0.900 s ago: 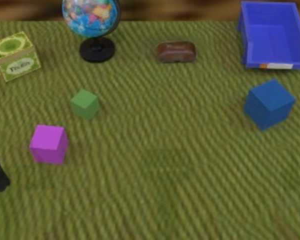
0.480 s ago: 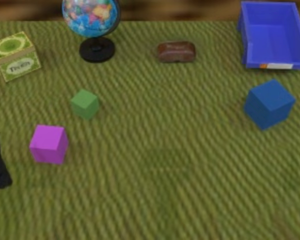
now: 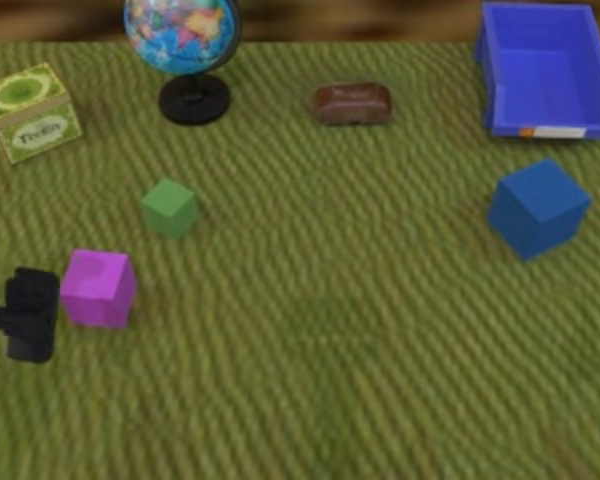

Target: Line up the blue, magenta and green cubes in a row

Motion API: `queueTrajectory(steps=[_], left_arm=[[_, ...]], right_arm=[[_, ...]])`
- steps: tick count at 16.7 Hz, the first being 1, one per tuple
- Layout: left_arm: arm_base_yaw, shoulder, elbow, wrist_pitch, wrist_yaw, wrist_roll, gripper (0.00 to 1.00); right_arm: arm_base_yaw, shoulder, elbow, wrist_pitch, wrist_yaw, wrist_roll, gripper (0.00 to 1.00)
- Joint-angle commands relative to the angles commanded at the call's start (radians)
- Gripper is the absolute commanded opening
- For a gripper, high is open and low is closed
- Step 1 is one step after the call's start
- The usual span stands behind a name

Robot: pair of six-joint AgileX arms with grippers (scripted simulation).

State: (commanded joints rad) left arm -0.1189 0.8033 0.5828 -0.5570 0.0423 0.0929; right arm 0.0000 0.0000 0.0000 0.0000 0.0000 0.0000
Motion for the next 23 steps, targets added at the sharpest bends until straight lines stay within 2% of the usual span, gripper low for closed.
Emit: queueTrajectory(steps=[7,11,14,18,23], left_arm=[[-0.082,0.771,0.532,-0.499,0.005,0.095,1.00],[-0.118,1.143,0.874,-0.701,-0.002,0.145,1.00],[-0.138,1.354,1.141,-0.783,-0.011,0.176,1.00],[-0.154,1.536,1.447,-0.810,-0.025,0.208,1.00],[-0.160,1.618,1.614,-0.790,-0.037,0.227,1.00]], right_arm=[[0.000,0.000,0.000,0.000,0.000,0.000,1.00],[0.000,0.000,0.000,0.000,0.000,0.000,1.00],[0.000,0.000,0.000,0.000,0.000,0.000,1.00],[0.000,0.000,0.000,0.000,0.000,0.000,1.00],[0.000,0.000,0.000,0.000,0.000,0.000,1.00]])
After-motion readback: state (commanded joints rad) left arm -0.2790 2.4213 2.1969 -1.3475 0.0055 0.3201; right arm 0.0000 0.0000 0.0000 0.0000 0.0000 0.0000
